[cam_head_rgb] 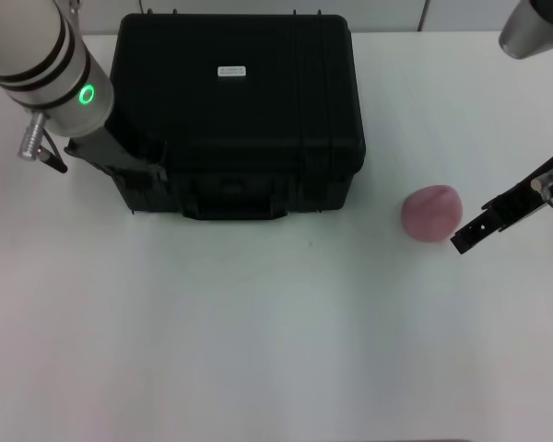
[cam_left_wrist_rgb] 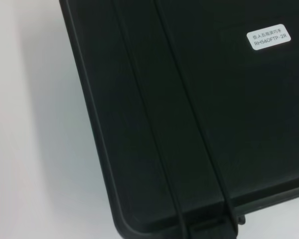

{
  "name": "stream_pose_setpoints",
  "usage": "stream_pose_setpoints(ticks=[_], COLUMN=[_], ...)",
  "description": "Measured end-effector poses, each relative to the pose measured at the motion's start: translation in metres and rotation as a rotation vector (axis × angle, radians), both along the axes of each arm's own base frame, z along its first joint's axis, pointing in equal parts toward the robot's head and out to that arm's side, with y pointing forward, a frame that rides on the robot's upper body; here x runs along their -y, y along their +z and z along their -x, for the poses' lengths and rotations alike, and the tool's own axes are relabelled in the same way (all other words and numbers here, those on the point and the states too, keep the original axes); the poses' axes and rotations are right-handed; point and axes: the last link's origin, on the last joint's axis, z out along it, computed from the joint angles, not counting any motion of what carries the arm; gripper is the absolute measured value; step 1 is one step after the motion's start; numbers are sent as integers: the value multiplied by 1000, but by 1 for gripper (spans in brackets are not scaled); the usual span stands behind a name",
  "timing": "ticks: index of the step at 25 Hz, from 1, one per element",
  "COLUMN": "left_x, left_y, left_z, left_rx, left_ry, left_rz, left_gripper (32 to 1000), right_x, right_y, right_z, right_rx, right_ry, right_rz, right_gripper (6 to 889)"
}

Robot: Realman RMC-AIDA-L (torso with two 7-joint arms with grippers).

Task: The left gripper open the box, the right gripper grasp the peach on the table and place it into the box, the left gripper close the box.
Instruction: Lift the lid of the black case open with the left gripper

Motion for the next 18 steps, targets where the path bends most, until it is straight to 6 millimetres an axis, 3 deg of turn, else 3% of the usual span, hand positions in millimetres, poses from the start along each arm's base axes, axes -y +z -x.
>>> stream_pose_setpoints(ticks=[18], left_x=[2], left_y=[6], left_z=[-9], left_rx=[16], left_ry=[-32], left_rz=[-19], left_gripper=[388], right_x=[0], right_y=[0], right_z=[-1], right_rx=[-1], right_ry=[1], right_rz=[0], right_gripper=[814])
